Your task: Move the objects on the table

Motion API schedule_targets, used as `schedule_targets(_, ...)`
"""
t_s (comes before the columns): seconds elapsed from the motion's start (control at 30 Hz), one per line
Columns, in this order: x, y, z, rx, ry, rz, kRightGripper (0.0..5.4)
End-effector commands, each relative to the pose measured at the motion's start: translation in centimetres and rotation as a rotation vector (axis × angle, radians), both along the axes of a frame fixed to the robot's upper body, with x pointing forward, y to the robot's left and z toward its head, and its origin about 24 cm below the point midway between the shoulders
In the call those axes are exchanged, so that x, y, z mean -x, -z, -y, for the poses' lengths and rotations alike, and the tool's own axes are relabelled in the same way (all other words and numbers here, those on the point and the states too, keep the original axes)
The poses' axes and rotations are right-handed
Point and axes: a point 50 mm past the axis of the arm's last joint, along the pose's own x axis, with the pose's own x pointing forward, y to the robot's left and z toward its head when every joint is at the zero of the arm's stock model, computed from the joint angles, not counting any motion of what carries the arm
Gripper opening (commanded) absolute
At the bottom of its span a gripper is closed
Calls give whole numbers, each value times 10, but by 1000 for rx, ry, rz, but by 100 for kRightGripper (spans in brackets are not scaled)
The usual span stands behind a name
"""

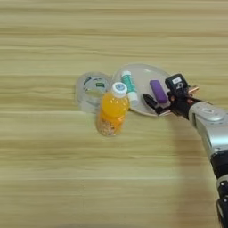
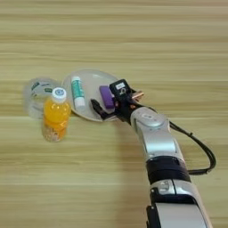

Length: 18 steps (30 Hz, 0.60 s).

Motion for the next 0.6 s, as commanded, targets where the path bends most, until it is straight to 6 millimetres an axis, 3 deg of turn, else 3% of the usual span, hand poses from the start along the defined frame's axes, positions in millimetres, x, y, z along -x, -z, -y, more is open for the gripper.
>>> schedule_targets(0.03, -16, -33, 3, 29, -5, 119, 535)
schedule_targets(0.6, -16, -26, 2, -20, -21, 72, 535)
